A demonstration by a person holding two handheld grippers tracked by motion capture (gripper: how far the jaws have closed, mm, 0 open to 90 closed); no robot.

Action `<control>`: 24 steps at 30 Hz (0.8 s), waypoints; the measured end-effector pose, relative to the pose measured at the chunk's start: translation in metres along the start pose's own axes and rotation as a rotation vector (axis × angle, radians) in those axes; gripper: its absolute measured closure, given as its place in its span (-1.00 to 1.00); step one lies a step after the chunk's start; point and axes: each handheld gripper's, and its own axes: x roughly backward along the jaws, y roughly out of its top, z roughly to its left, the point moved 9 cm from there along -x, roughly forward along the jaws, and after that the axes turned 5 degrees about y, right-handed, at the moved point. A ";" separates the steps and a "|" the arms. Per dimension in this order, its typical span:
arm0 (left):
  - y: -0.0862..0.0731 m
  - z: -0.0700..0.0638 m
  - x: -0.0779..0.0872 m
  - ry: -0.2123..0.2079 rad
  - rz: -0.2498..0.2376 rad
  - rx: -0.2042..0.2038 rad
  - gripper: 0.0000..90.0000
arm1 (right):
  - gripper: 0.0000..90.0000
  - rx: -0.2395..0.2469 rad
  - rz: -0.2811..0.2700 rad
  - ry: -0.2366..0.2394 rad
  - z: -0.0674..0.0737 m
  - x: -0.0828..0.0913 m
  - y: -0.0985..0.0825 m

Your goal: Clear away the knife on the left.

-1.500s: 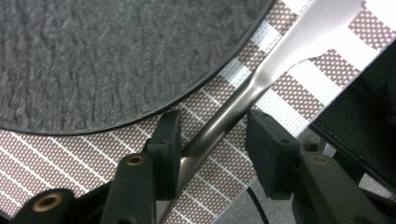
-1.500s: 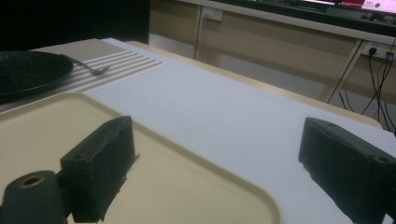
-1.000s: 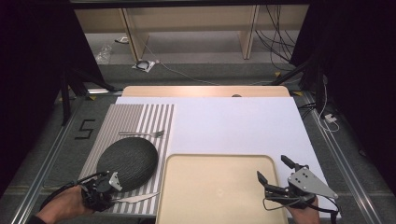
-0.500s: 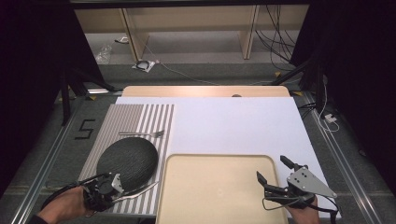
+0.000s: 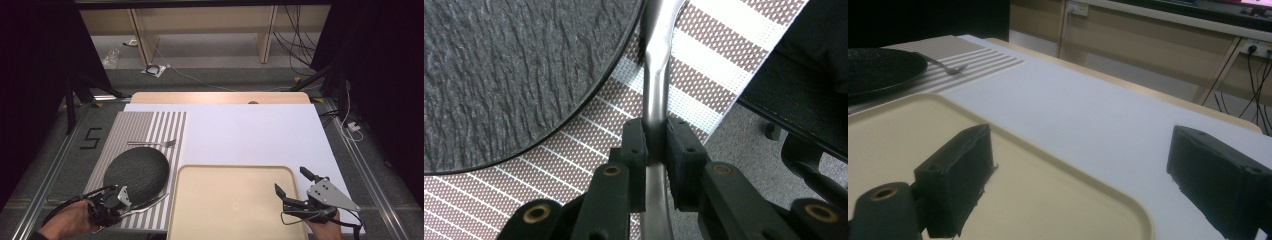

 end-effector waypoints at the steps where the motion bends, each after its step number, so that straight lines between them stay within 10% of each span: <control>1: 0.000 0.000 0.001 0.001 0.001 -0.007 0.76 | -0.73 -0.001 0.002 0.000 0.000 0.000 0.000; 15: 0.005 -0.006 0.014 -0.006 -0.035 -0.008 0.76 | -0.73 0.002 0.005 0.002 0.000 0.000 -0.001; 24: 0.028 -0.020 0.031 -0.051 -0.157 0.050 0.76 | -0.73 0.001 0.003 0.003 0.001 -0.001 0.000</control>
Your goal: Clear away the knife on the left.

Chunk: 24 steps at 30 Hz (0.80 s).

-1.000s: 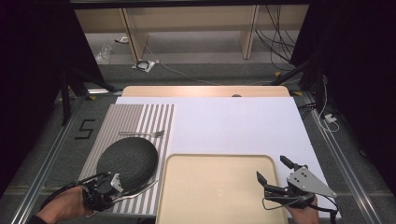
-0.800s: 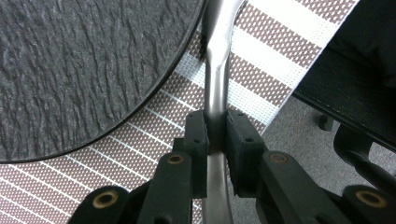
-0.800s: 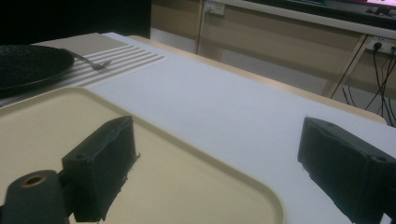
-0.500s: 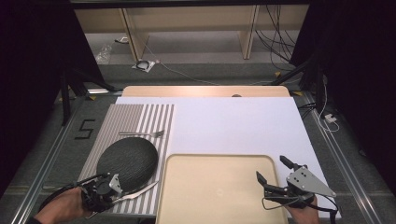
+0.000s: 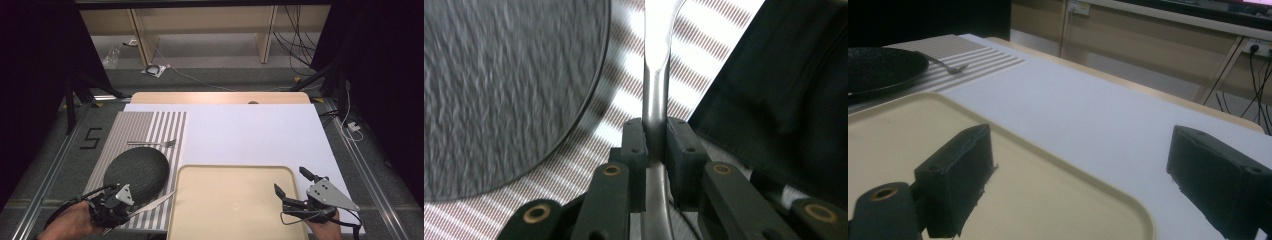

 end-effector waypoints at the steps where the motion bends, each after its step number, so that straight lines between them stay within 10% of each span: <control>1: 0.003 -0.001 0.001 -0.004 -0.011 0.005 0.76 | -0.73 0.000 0.000 0.000 0.000 0.000 0.000; 24: 0.073 -0.027 0.011 -0.066 -0.129 0.026 0.76 | -0.73 0.000 -0.001 0.005 0.001 0.000 0.000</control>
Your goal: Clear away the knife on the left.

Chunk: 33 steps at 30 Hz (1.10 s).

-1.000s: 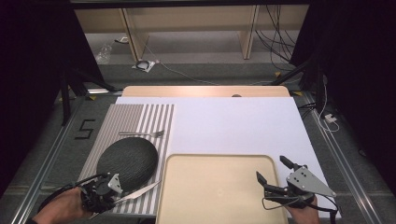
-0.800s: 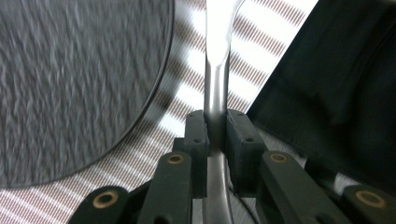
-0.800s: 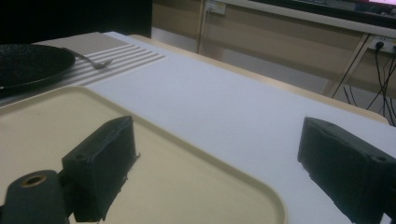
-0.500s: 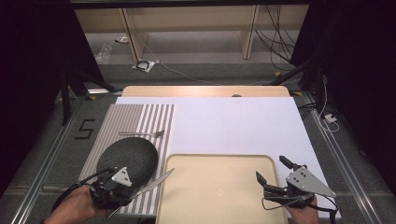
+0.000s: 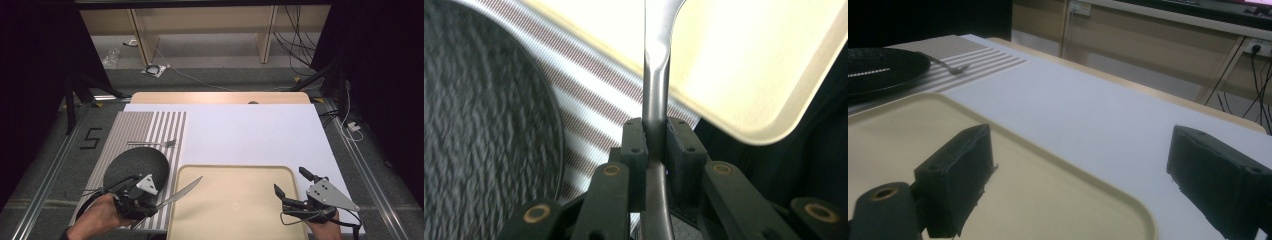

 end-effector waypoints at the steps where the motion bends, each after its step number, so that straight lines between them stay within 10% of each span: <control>1: 0.003 -0.002 -0.001 -0.003 -0.001 -0.005 0.76 | -0.73 0.000 0.000 0.000 0.000 0.000 0.000; 33: 0.083 -0.049 -0.038 -0.048 0.021 -0.117 0.76 | -0.73 -0.003 0.000 0.000 0.000 0.001 0.000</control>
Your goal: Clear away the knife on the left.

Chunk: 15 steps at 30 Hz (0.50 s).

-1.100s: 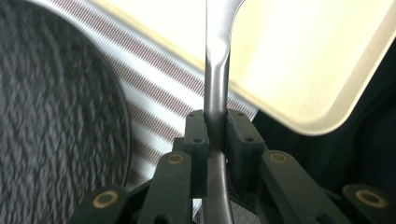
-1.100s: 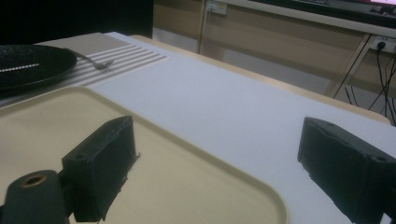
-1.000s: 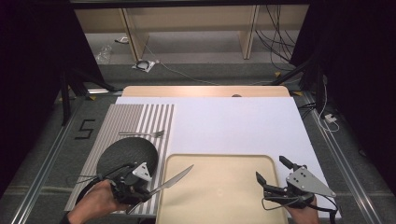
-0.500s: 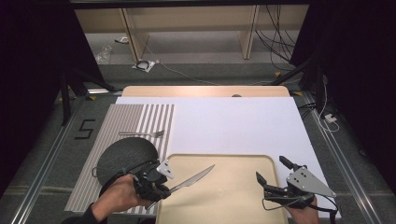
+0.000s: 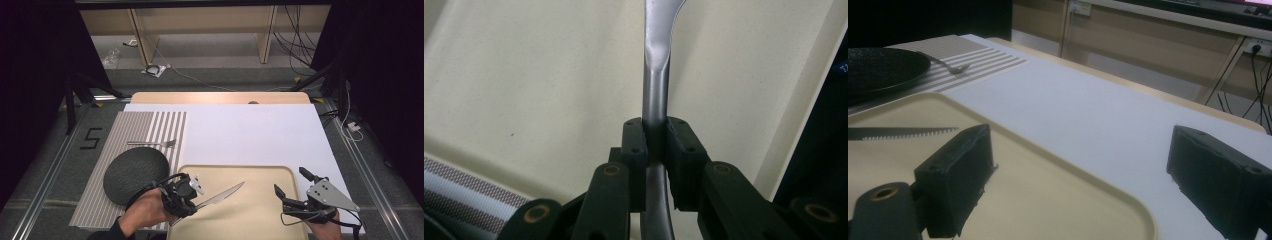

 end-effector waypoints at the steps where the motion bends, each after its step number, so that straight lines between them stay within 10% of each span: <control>1: 0.001 -0.001 -0.001 0.001 0.002 -0.004 0.76 | -0.73 -0.001 0.000 0.001 0.000 0.000 0.000; 15: 0.001 -0.018 -0.018 0.011 0.083 -0.046 0.76 | -0.73 0.006 -0.002 0.001 0.001 0.000 0.000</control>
